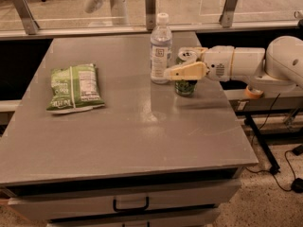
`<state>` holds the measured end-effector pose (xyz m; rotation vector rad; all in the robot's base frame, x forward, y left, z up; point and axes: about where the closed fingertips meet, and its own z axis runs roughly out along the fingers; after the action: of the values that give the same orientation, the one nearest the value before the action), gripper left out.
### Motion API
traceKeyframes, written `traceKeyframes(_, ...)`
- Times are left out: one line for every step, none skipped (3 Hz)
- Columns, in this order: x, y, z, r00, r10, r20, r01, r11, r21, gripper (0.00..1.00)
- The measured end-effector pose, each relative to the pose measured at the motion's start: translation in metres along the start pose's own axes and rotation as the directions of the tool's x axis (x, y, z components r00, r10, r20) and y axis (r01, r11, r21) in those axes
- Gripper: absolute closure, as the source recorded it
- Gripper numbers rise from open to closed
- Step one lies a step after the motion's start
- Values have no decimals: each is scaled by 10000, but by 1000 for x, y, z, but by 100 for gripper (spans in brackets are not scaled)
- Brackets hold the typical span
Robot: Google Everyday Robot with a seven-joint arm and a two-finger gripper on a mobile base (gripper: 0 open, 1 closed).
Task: Move green can near blue plastic bottle
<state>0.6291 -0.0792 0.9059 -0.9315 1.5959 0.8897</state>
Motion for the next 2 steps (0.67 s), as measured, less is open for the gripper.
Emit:
traceKeyframes(4, 1, 1, 10000, 19, -97, -19, 10000, 67, 0)
traceKeyframes(12, 1, -7, 9998, 81, -196, -76, 9997, 242, 0)
